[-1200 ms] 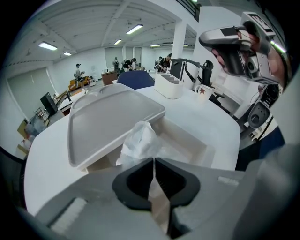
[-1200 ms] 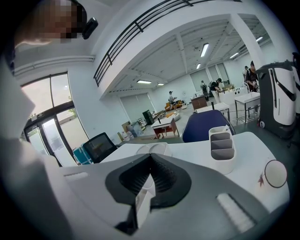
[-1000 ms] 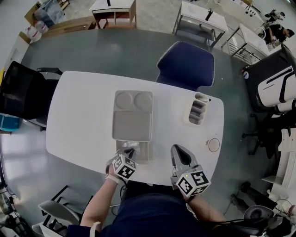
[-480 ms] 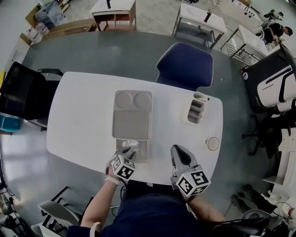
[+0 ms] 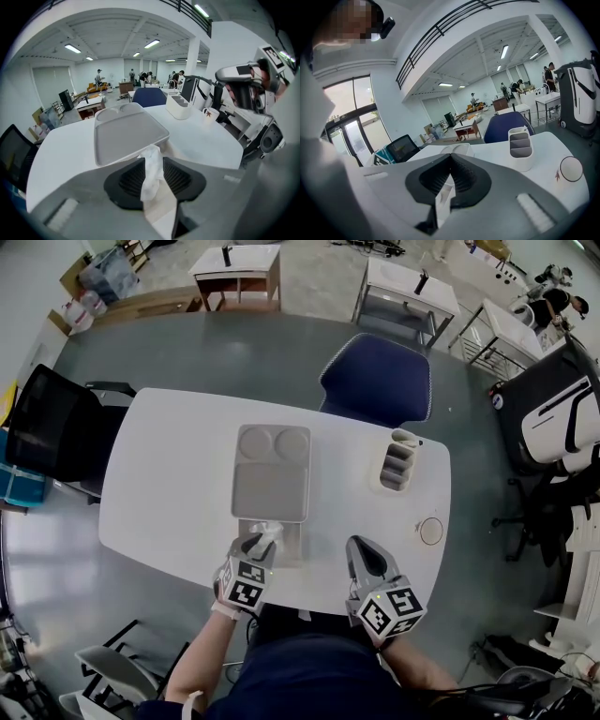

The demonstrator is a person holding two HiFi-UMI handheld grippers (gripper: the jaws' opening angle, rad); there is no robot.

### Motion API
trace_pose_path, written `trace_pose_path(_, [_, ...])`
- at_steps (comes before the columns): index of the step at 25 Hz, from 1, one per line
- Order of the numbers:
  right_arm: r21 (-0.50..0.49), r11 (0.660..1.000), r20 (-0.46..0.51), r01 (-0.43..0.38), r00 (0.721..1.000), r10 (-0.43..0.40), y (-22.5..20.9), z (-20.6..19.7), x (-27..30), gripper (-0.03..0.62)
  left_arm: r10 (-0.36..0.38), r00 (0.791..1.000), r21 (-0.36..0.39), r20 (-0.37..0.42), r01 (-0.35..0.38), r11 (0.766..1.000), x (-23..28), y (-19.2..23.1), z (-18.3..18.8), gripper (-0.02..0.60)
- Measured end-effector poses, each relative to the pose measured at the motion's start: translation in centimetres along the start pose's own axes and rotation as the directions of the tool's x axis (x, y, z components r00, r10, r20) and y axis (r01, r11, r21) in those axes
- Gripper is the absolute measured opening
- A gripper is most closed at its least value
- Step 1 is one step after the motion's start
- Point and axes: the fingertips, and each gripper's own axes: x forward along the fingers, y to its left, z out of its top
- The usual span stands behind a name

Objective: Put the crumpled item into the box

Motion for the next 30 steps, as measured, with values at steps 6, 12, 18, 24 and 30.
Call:
trace_pose_path(6, [-0.01, 1.0, 0.011, -0.014, 1.0, 0.014, 0.6, 0.4, -0.7, 0.002, 0.018, 0.995, -0.048, 0.094, -0.013, 0.999, -2.5, 0.0, 1.9, 0.129])
trace_pose_path(12, [-0.024, 0.999, 0.022, -0.027, 0.999, 0.027, 1.4, 0.7, -1.4, 0.002, 0.044, 0.985, -0.063, 0.168, -0.033, 0.997, -5.8, 0.1, 3.7, 0.127])
trace_pose_path(18, [-0.037, 0.998, 0.039, -0.041, 0.998, 0.042, 2.3, 1.4, -2.0, 0.002, 0.058, 0.975, -0.086, 0.214, -0.041, 0.995, -7.9, -0.1, 4.3, 0.124])
trace_pose_path(24, [-0.046, 0.998, 0.056, -0.044, 0.997, 0.046, 2.7, 2.1, -2.5, 0.002, 0.067, 0.955, -0.098, 0.29, -0.04, 0.994, -10.3, -0.4, 6.2, 0.119])
trace_pose_path(30, [-0.053, 0.998, 0.088, -0.04, 0.995, 0.044, 2.9, 3.3, -3.1, 0.002, 0.047, 0.932, -0.084, 0.359, -0.018, 0.996, -13.0, -1.5, 8.8, 0.117])
